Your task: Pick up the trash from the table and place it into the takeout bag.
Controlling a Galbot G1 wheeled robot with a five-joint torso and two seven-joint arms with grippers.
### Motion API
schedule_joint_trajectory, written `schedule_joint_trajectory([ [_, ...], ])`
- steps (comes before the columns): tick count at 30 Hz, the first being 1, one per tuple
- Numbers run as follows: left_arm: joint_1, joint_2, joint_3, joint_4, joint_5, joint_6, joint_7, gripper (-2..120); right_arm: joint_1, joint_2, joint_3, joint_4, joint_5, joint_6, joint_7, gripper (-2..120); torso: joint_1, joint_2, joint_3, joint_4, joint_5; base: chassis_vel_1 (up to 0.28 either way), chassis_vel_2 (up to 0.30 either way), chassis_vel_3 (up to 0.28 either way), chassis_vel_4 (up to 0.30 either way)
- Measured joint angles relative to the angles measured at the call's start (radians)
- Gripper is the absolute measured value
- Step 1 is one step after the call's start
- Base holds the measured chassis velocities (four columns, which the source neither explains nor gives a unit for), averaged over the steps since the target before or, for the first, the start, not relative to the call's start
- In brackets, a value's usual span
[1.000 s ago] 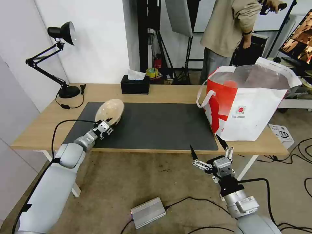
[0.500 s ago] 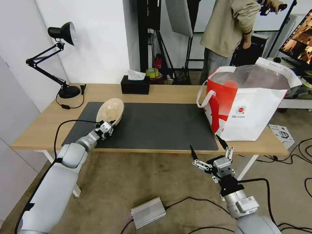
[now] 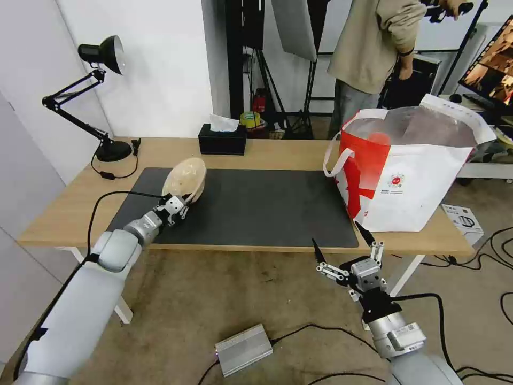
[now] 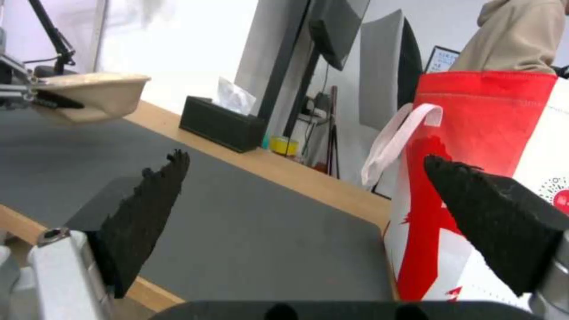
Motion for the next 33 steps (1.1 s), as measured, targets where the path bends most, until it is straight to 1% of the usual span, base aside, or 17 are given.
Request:
schedule_joint_trajectory([
  [3, -0.019, 0.010, 0.022, -0.018, -0.020, -0.012, -0.002, 1, 0.000, 0.000, 0.000, 0.000, 0.000, 0.000, 0.000, 100, 0.000, 0.000, 0.000, -0.0001, 0.0000, 0.000, 0.000, 0.000, 0.000],
  [7, -0.041, 0.007, 0.038, -0.037, -0.028, -0.015, -0.002, 1, 0.000, 0.000, 0.000, 0.000, 0.000, 0.000, 0.000, 100, 0.000, 0.000, 0.000, -0.0003, 0.0002, 0.000, 0.000, 0.000, 0.000],
  [14, -0.048, -0.014, 0.026, -0.076, -0.035, -0.016, -0.002, 1, 0.000, 0.000, 0.000, 0.000, 0.000, 0.000, 0.000, 100, 0.000, 0.000, 0.000, -0.0002, 0.0001, 0.000, 0.000, 0.000, 0.000],
  [18, -0.059, 0.020, 0.032, -0.126, -0.059, -0.014, -0.001, 1, 0.000, 0.000, 0.000, 0.000, 0.000, 0.000, 0.000, 100, 0.000, 0.000, 0.000, 0.0000, 0.0001, 0.000, 0.000, 0.000, 0.000],
  [21, -0.073, 0.039, 0.042, -0.141, -0.075, -0.013, -0.002, 1, 0.000, 0.000, 0.000, 0.000, 0.000, 0.000, 0.000, 100, 0.000, 0.000, 0.000, -0.0001, 0.0001, 0.000, 0.000, 0.000, 0.000],
  [22, -0.089, 0.057, 0.057, -0.148, -0.092, -0.013, -0.010, 1, 0.000, 0.000, 0.000, 0.000, 0.000, 0.000, 0.000, 100, 0.000, 0.000, 0.000, -0.0001, 0.0000, 0.000, 0.000, 0.000, 0.000],
  [23, -0.089, 0.057, 0.057, -0.148, -0.092, -0.013, -0.010, 1, 0.000, 0.000, 0.000, 0.000, 0.000, 0.000, 0.000, 100, 0.000, 0.000, 0.000, -0.0001, 0.0000, 0.000, 0.000, 0.000, 0.000],
  [27, -0.176, 0.118, 0.130, -0.151, -0.146, -0.011, -0.044, 1, 0.000, 0.000, 0.000, 0.000, 0.000, 0.000, 0.000, 100, 0.000, 0.000, 0.000, 0.0000, 0.0001, 0.000, 0.000, 0.000, 0.000],
  [28, -0.176, 0.118, 0.130, -0.151, -0.146, -0.011, -0.044, 1, 0.000, 0.000, 0.000, 0.000, 0.000, 0.000, 0.000, 100, 0.000, 0.000, 0.000, 0.0000, 0.0001, 0.000, 0.000, 0.000, 0.000],
  [32, -0.288, 0.154, 0.231, -0.161, -0.189, 0.007, -0.082, 1, 0.000, 0.000, 0.000, 0.000, 0.000, 0.000, 0.000, 100, 0.000, 0.000, 0.000, -0.0001, 0.0000, 0.000, 0.000, 0.000, 0.000],
  [33, -0.288, 0.154, 0.231, -0.161, -0.189, 0.007, -0.082, 1, 0.000, 0.000, 0.000, 0.000, 0.000, 0.000, 0.000, 100, 0.000, 0.000, 0.000, -0.0001, 0.0000, 0.000, 0.000, 0.000, 0.000],
])
